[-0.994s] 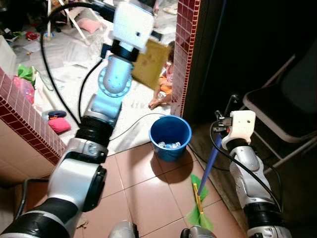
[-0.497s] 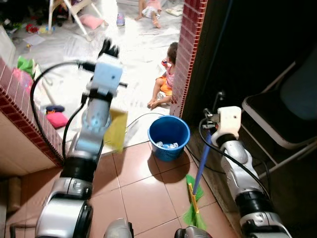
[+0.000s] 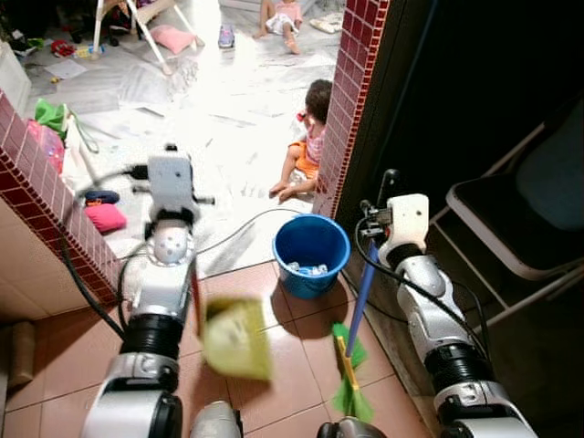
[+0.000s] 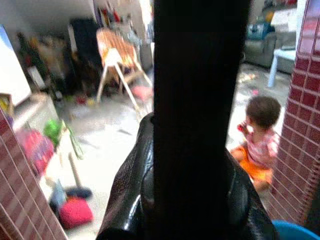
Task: Sweep floor
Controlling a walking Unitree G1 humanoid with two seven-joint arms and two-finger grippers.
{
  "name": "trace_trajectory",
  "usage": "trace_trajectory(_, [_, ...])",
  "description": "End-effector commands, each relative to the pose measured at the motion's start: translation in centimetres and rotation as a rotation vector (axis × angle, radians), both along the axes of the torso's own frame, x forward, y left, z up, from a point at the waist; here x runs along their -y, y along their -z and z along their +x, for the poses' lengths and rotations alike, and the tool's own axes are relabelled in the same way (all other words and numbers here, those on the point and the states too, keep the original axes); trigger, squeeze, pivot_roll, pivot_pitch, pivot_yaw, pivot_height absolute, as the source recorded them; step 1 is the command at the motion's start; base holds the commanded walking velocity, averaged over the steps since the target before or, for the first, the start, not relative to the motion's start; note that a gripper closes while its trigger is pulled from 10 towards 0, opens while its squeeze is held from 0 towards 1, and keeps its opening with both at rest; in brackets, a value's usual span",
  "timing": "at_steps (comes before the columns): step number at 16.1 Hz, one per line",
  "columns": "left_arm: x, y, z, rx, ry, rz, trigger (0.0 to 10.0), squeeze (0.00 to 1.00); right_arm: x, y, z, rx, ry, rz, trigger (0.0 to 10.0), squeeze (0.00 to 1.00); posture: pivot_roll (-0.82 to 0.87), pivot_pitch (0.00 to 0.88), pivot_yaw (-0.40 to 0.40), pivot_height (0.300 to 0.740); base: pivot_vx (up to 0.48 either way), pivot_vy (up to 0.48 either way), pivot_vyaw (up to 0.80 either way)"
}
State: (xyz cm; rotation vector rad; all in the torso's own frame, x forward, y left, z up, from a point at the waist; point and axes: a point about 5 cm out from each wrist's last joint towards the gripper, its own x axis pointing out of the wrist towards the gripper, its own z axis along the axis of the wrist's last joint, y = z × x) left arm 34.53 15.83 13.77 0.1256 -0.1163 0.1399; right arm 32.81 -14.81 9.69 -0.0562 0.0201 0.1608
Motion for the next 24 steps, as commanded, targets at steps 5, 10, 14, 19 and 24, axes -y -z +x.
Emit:
trace_trajectory(5, [1.2, 0.1, -1.0, -0.011, 0.038, -0.061, 10.0, 0.00, -0.7, -1.0, 0.8, 0.038, -0.031, 0.013, 10.0, 0.00, 0.03, 0.000, -0.053, 0.740, 0.000, 0.000, 0.64])
trace_trajectory(10, [1.8, 1.2, -1.6, -0.092, 0.043, -0.226, 10.0, 0.00, -0.9, -0.8, 0.9, 0.029, -0.042, 0.019, 10.0, 0.00, 0.04, 0.000, -0.053, 0.740, 0.000, 0.000, 0.80])
trace_trajectory(14, [2.1, 1.3, -1.7, -0.104, 0.074, -0.181, 10.0, 0.00, -0.9, -0.8, 1.0, 0.026, -0.035, 0.027, 10.0, 0.00, 0.04, 0.000, -0.042, 0.740, 0.000, 0.000, 0.80])
trace_trajectory(19, [2.5, 1.1, -1.7, -0.121, 0.089, -0.210, 10.0, 0.00, -0.9, -0.8, 1.1, 0.029, -0.032, 0.035, 10.0, 0.00, 0.04, 0.000, -0.046, 0.740, 0.000, 0.000, 0.29])
trace_trajectory(24, [2.6, 1.0, -1.8, -0.127, 0.101, -0.222, 10.0, 0.00, -0.8, -0.8, 1.1, 0.028, -0.035, 0.038, 10.0, 0.00, 0.03, 0.000, -0.047, 0.740, 0.000, 0.480, 0.00])
